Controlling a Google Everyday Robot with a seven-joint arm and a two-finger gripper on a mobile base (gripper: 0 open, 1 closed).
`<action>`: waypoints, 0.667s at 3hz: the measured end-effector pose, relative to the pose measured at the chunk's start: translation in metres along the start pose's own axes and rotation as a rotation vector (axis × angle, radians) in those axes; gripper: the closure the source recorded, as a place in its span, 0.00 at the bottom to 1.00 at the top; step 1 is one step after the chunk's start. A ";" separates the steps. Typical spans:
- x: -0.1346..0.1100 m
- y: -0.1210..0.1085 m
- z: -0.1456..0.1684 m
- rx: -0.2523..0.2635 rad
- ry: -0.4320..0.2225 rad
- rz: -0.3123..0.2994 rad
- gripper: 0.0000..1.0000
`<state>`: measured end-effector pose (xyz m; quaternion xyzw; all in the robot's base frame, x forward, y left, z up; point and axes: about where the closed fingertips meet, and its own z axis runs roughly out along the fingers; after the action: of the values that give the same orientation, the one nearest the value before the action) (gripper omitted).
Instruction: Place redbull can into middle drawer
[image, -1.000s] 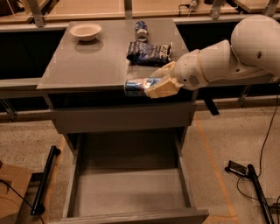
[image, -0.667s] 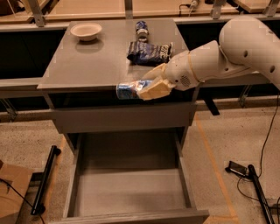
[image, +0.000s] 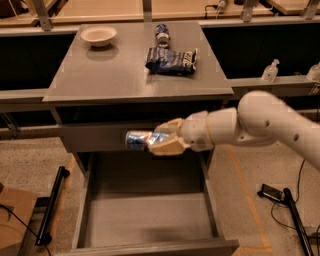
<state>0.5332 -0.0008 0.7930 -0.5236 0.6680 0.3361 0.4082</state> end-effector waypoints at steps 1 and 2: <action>0.075 0.025 0.042 0.003 -0.066 0.107 1.00; 0.088 0.025 0.051 0.008 -0.065 0.127 1.00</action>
Offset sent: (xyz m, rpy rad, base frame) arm -0.0212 0.0091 -0.0705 0.0708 0.0643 -0.0408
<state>0.5080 0.0121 0.6921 -0.4671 0.6877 0.3756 0.4097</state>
